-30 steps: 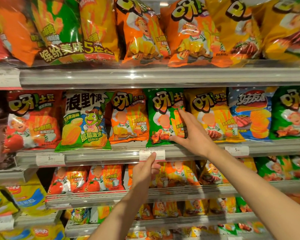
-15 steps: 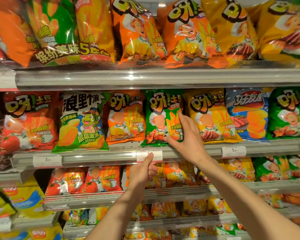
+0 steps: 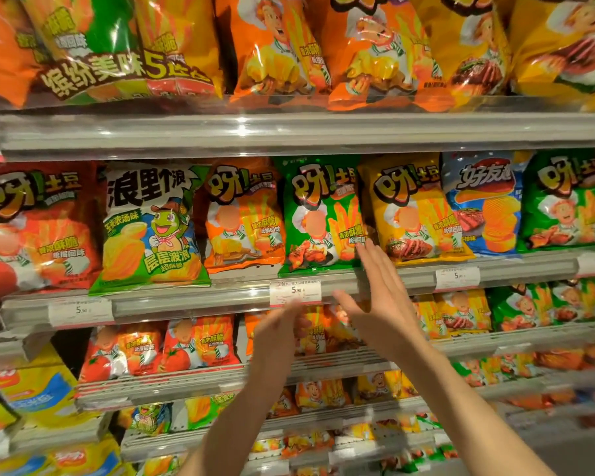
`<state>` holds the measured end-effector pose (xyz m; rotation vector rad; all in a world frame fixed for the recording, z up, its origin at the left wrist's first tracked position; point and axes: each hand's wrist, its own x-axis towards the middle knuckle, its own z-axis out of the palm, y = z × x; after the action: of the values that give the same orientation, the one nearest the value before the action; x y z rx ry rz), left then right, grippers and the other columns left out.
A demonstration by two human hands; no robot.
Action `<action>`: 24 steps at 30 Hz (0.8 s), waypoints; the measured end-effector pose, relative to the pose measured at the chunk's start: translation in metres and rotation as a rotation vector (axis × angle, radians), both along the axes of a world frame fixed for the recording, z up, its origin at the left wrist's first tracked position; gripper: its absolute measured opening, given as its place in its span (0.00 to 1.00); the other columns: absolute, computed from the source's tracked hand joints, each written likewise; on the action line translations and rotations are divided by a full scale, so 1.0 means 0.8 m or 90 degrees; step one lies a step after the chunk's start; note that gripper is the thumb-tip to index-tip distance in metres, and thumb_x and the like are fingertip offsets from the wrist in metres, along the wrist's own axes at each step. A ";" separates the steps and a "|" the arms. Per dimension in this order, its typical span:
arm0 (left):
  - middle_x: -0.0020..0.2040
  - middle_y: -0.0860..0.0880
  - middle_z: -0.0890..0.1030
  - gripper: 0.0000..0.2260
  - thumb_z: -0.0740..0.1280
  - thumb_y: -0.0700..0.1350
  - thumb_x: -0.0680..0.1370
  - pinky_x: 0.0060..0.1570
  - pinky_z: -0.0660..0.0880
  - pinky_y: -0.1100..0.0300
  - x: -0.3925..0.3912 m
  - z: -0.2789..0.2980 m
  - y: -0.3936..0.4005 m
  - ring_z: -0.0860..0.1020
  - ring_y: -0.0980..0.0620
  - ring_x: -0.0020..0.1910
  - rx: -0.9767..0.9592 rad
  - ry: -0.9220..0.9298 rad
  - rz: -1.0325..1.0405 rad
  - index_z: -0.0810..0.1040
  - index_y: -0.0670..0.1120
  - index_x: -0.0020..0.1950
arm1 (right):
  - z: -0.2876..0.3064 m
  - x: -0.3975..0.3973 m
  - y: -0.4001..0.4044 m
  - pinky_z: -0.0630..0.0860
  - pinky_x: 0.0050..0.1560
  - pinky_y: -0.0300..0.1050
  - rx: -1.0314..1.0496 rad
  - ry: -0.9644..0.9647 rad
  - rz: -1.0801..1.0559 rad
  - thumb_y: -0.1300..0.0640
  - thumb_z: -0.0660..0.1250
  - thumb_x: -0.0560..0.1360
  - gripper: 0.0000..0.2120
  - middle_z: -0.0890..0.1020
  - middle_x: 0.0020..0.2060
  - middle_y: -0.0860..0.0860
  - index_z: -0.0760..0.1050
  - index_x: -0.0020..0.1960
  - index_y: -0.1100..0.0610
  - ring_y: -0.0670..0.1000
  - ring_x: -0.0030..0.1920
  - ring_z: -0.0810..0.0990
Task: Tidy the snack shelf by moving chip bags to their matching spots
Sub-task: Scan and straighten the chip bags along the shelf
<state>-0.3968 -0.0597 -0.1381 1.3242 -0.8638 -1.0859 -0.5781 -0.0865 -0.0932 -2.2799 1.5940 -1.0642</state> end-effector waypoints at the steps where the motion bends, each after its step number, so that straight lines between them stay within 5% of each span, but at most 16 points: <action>1: 0.39 0.47 0.85 0.16 0.66 0.55 0.82 0.41 0.74 0.57 0.003 -0.005 0.007 0.81 0.52 0.38 -0.031 -0.091 -0.012 0.85 0.46 0.42 | -0.011 -0.002 0.008 0.46 0.80 0.45 -0.006 0.010 -0.003 0.35 0.62 0.80 0.40 0.45 0.83 0.41 0.46 0.84 0.45 0.40 0.81 0.41; 5: 0.61 0.59 0.81 0.20 0.64 0.63 0.79 0.52 0.74 0.70 0.020 -0.016 0.034 0.79 0.66 0.55 -0.065 -0.280 -0.121 0.79 0.55 0.66 | -0.053 -0.013 0.048 0.53 0.81 0.52 0.038 -0.031 0.002 0.36 0.62 0.77 0.40 0.51 0.83 0.44 0.52 0.83 0.48 0.45 0.82 0.48; 9: 0.73 0.60 0.71 0.29 0.60 0.69 0.75 0.72 0.71 0.50 0.034 -0.023 0.060 0.70 0.57 0.72 -0.048 -0.380 -0.147 0.69 0.61 0.74 | -0.086 -0.035 0.092 0.61 0.79 0.54 0.147 -0.095 -0.011 0.33 0.62 0.73 0.43 0.59 0.81 0.42 0.51 0.83 0.45 0.44 0.80 0.57; 12: 0.70 0.65 0.70 0.25 0.61 0.68 0.76 0.70 0.71 0.54 0.031 -0.029 0.080 0.69 0.60 0.72 -0.061 -0.392 -0.140 0.68 0.65 0.72 | -0.097 -0.058 0.113 0.62 0.78 0.56 0.240 -0.165 -0.033 0.34 0.65 0.73 0.42 0.62 0.80 0.41 0.53 0.82 0.43 0.44 0.79 0.60; 15: 0.71 0.66 0.71 0.26 0.64 0.67 0.75 0.62 0.68 0.74 0.010 -0.039 0.092 0.70 0.64 0.70 -0.045 -0.361 -0.139 0.70 0.63 0.73 | -0.104 -0.084 0.121 0.70 0.73 0.57 0.245 -0.163 -0.056 0.43 0.69 0.75 0.38 0.71 0.75 0.45 0.58 0.81 0.46 0.48 0.74 0.70; 19: 0.69 0.65 0.75 0.26 0.67 0.64 0.78 0.62 0.74 0.62 -0.038 -0.050 0.092 0.75 0.61 0.68 -0.048 -0.385 -0.115 0.71 0.59 0.74 | -0.121 -0.130 0.106 0.79 0.59 0.51 0.243 -0.213 -0.085 0.33 0.66 0.72 0.33 0.76 0.65 0.38 0.67 0.74 0.42 0.47 0.66 0.77; 24: 0.64 0.63 0.77 0.24 0.65 0.61 0.79 0.51 0.74 0.75 -0.122 -0.042 0.077 0.77 0.70 0.59 -0.071 -0.466 -0.096 0.71 0.55 0.73 | -0.115 -0.208 0.076 0.76 0.58 0.40 0.229 -0.237 -0.059 0.33 0.62 0.76 0.31 0.74 0.67 0.38 0.66 0.76 0.42 0.42 0.65 0.76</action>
<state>-0.4947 0.0021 -0.1715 1.6012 -1.5558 -0.6350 -0.7447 -0.0258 -0.1851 -1.6816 1.5918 -1.0452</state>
